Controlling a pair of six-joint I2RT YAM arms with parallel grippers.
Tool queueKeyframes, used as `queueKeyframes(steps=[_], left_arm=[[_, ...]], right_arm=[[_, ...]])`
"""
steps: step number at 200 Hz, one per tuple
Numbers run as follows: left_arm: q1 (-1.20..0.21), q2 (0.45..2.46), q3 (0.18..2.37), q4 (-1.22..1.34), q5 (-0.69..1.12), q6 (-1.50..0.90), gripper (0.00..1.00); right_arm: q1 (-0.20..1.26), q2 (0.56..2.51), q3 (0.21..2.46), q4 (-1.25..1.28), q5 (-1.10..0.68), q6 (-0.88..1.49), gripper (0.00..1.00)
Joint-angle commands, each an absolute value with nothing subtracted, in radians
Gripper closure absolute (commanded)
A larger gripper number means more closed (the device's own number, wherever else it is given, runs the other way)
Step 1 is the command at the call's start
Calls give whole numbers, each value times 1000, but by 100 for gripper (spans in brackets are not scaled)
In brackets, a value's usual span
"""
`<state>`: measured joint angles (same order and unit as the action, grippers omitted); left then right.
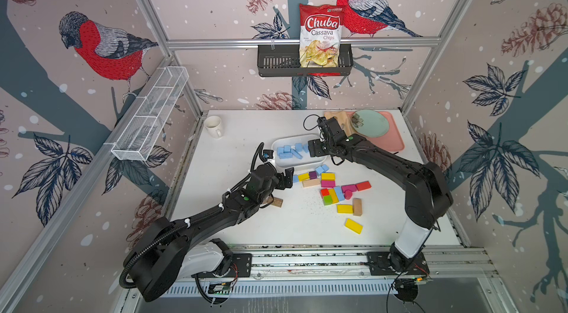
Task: Pick out the blue building blocks
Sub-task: Pick up the building block from the center of the board.
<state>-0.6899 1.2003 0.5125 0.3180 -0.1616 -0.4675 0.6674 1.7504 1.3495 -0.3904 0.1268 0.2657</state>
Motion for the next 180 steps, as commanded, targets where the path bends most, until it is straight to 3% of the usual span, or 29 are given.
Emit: queueKeyframes(steps=[1, 75, 180], left_arm=[[-690, 1203, 514, 375, -157, -470, 5], [-690, 1184, 503, 403, -101, -437, 4], [-690, 1167, 496, 426, -43, -396, 3]], right_arm=[[672, 1701, 1286, -371, 152, 286, 7], [690, 1641, 1126, -354, 107, 226, 7], [715, 1750, 1128, -347, 138, 197, 32]])
